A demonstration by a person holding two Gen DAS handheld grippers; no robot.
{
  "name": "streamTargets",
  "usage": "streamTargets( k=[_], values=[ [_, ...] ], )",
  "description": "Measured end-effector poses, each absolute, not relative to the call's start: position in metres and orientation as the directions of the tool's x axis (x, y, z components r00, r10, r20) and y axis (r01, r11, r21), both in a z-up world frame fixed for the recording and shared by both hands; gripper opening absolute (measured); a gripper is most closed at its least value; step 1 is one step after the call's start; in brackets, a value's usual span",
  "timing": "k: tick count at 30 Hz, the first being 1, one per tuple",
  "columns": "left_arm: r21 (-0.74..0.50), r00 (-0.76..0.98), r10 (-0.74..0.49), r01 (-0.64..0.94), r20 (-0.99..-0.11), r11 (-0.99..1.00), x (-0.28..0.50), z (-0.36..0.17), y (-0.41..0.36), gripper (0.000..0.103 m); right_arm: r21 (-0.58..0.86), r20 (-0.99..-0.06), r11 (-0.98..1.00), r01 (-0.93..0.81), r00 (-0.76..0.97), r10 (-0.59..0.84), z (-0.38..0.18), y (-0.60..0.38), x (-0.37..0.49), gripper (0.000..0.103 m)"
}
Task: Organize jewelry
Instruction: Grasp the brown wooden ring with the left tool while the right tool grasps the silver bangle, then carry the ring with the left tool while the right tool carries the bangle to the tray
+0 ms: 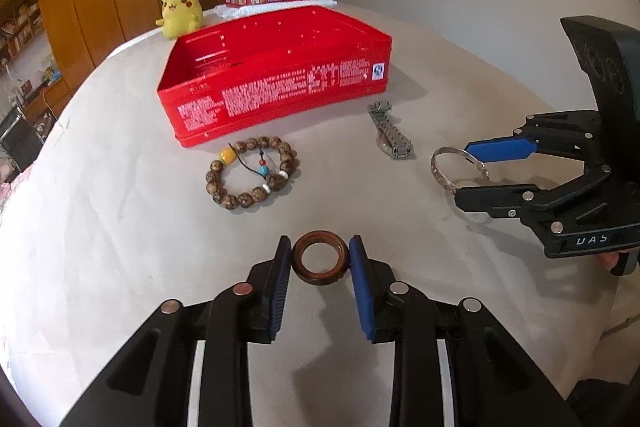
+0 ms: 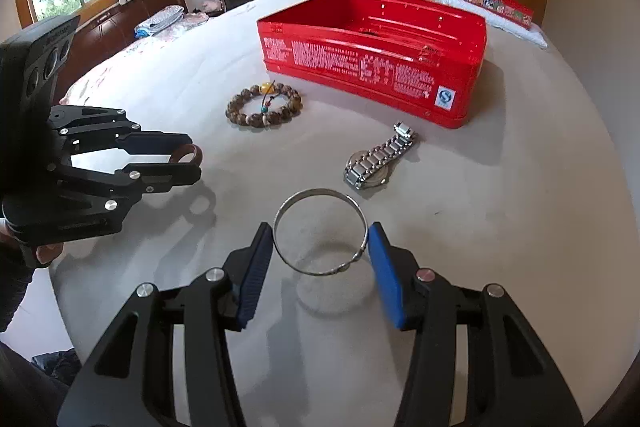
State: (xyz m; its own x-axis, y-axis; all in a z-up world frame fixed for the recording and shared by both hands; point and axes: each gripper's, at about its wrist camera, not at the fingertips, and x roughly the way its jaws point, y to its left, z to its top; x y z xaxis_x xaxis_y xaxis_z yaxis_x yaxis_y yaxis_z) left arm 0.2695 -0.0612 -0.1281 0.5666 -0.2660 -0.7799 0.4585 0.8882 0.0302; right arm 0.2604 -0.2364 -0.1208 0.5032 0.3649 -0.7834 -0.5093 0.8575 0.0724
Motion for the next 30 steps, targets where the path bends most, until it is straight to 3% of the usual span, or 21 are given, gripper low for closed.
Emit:
streamTargets(
  k=[17, 30],
  values=[
    [0.082, 0.636, -0.277, 0.474, -0.720, 0.877, 0.258, -0.076, -0.061, 0.029, 0.027, -0.729, 0.870, -0.493, 0.585, 0.354, -0.068, -0.252, 0.242, 0.048],
    [0.079, 0.677, -0.296, 0.465, -0.674, 0.882, 0.323, -0.020, -0.051, 0.029, -0.033, -0.698, 0.866, -0.499, 0.632, 0.337, -0.020, -0.253, 0.289, 0.048]
  ],
)
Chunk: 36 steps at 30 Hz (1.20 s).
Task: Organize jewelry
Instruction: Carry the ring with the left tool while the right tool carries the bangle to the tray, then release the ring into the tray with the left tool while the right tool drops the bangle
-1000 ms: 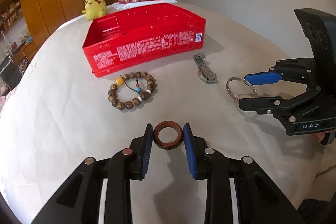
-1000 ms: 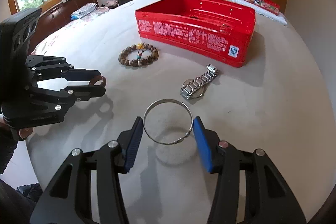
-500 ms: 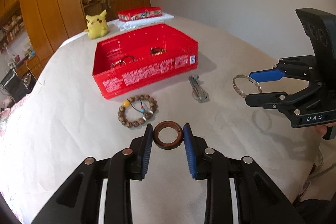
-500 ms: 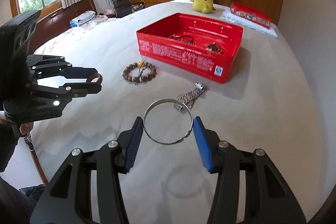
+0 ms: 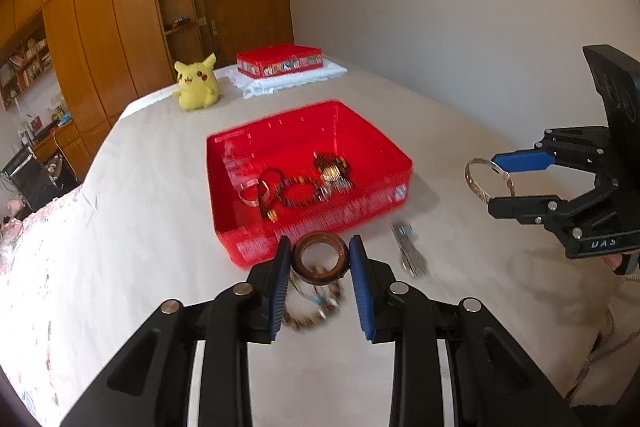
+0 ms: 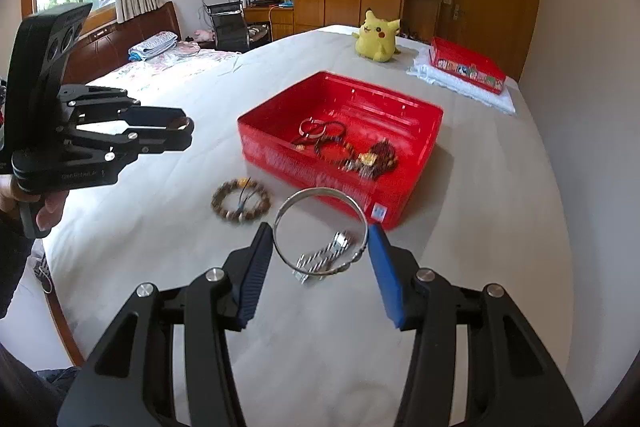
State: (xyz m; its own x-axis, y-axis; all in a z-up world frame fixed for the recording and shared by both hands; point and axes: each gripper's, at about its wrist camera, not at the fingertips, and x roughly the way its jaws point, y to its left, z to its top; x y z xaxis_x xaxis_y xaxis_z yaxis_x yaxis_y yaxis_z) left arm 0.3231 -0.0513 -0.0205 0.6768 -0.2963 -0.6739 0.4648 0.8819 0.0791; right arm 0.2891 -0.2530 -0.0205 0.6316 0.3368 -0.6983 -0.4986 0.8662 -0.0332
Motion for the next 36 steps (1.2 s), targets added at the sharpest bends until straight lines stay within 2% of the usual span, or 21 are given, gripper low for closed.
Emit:
streamTargets(
  k=[14, 26, 36],
  values=[
    [0.052, 0.649, -0.302, 0.467, -0.699, 0.883, 0.420, -0.017, -0.067, 0.029, -0.041, -0.721, 0.856, -0.515, 0.608, 0.331, -0.009, -0.233, 0.373, 0.048],
    [0.007, 0.568, -0.279, 0.448, -0.775, 0.894, 0.502, -0.074, -0.078, 0.029, 0.021, -0.802, 0.890, -0.455, 0.525, 0.286, -0.060, -0.224, 0.471, 0.048],
    [-0.012, 0.502, -0.256, 0.439, -0.826, 0.899, 0.528, -0.118, -0.079, 0.029, -0.020, -0.852, 0.898, -0.440, 0.477, 0.214, -0.101, -0.205, 0.517, 0.048]
  ],
)
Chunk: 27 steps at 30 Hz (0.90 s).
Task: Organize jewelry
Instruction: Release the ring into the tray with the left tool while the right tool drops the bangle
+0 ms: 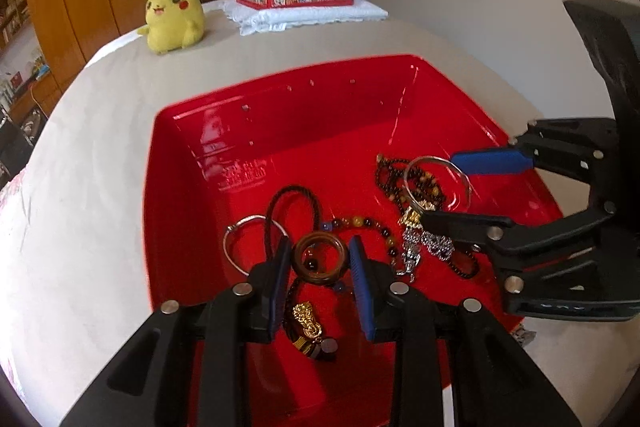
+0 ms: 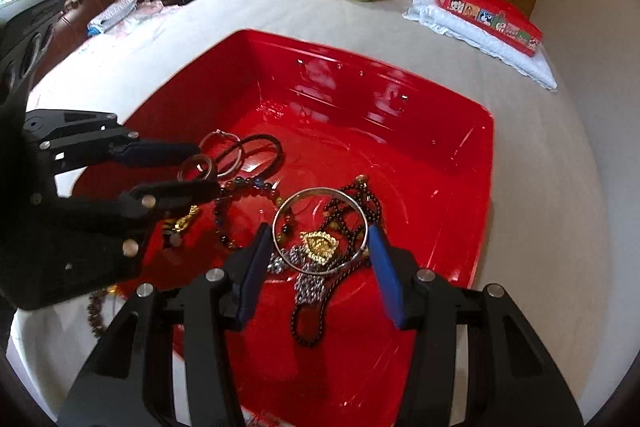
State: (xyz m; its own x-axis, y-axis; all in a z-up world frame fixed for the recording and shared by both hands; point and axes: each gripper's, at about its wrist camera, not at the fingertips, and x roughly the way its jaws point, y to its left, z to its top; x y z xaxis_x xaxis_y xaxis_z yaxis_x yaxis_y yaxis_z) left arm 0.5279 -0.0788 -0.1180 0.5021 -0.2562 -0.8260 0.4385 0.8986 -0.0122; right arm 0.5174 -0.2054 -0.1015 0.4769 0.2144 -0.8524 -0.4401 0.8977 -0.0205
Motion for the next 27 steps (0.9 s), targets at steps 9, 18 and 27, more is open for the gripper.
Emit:
streamTargets(
  k=[9, 18, 27],
  values=[
    [0.001, 0.505, -0.233, 0.420, -0.831, 0.908, 0.528, -0.124, -0.072, 0.043, -0.045, -0.864, 0.900, -0.434, 0.469, 0.183, -0.114, -0.200, 0.518, 0.050],
    [0.021, 0.547, -0.231, 0.415, -0.804, 0.909, 0.501, -0.098, -0.056, 0.057, -0.018, -0.834, 0.908, -0.418, 0.507, 0.218, -0.090, -0.217, 0.490, 0.052],
    [0.039, 0.617, -0.259, 0.426, -0.743, 0.904, 0.407, -0.065, -0.021, 0.080, 0.033, -0.714, 0.911, -0.410, 0.628, 0.309, -0.041, -0.252, 0.377, 0.067]
  ],
)
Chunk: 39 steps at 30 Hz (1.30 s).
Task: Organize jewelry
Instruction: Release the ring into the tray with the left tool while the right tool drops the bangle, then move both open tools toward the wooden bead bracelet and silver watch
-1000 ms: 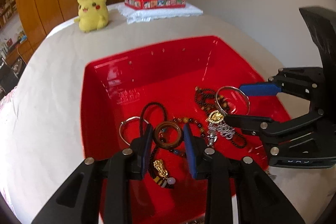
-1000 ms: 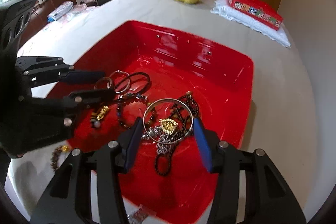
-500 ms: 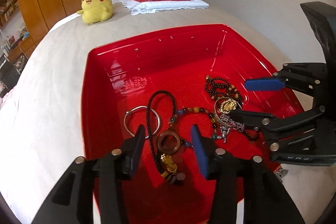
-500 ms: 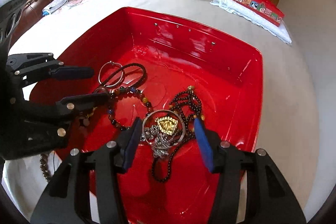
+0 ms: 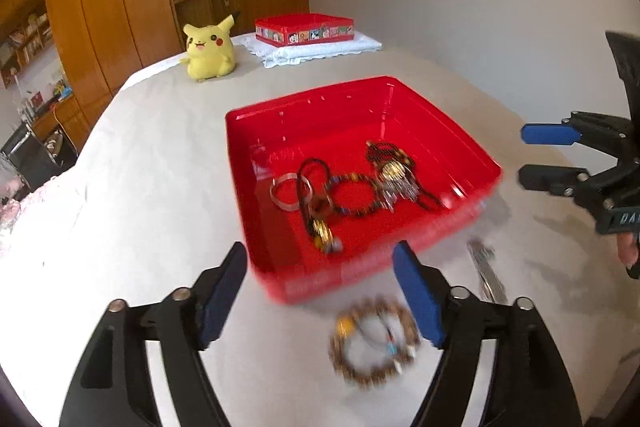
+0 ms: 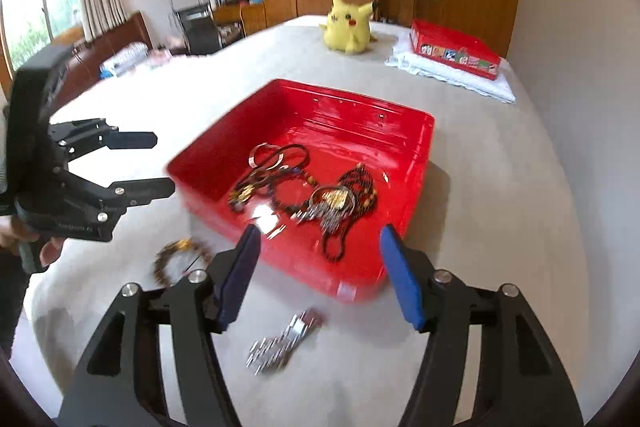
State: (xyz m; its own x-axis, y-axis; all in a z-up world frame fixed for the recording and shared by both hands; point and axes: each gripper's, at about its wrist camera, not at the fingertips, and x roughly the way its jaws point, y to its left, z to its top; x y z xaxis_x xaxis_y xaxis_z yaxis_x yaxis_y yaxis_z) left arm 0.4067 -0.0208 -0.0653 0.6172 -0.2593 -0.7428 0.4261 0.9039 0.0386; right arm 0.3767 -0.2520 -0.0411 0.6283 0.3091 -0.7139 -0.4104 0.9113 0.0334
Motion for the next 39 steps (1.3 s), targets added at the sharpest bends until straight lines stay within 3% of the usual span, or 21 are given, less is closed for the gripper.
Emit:
streamTargets(
  k=[5, 12, 21, 34, 37, 39],
  values=[
    [0.017, 0.586, -0.274, 0.442, -0.763, 0.897, 0.355, -0.091, -0.006, 0.083, 0.028, -0.733, 0.918, -0.395, 0.617, 0.288, -0.062, -0.262, 0.327, 0.071],
    [0.003, 0.512, -0.290, 0.496, -0.808, 0.868, 0.327, -0.135, -0.022, 0.082, 0.124, -0.787, 0.929, -0.348, 0.536, 0.306, -0.117, -0.269, 0.297, 0.071],
    [-0.007, 0.493, -0.347, 0.568, -0.798, 0.823, 0.345, -0.139, -0.049, 0.082, 0.130, -0.802, 0.926, -0.355, 0.511, 0.309, -0.133, -0.258, 0.306, 0.071],
    [0.003, 0.460, -0.286, 0.533, -0.841, 0.846, 0.353, -0.159, -0.047, 0.082, 0.091, -0.818, 0.900, -0.426, 0.483, 0.312, -0.150, -0.221, 0.339, 0.076],
    [0.004, 0.457, -0.275, 0.520, -0.846, 0.854, 0.348, -0.158, -0.038, 0.082, 0.059, -0.819, 0.889, -0.454, 0.488, 0.303, -0.152, -0.213, 0.342, 0.069],
    [0.002, 0.457, -0.270, 0.512, -0.847, 0.859, 0.344, -0.157, -0.030, 0.082, 0.060, -0.820, 0.873, -0.484, 0.475, 0.320, -0.151, -0.212, 0.340, 0.057]
  ],
)
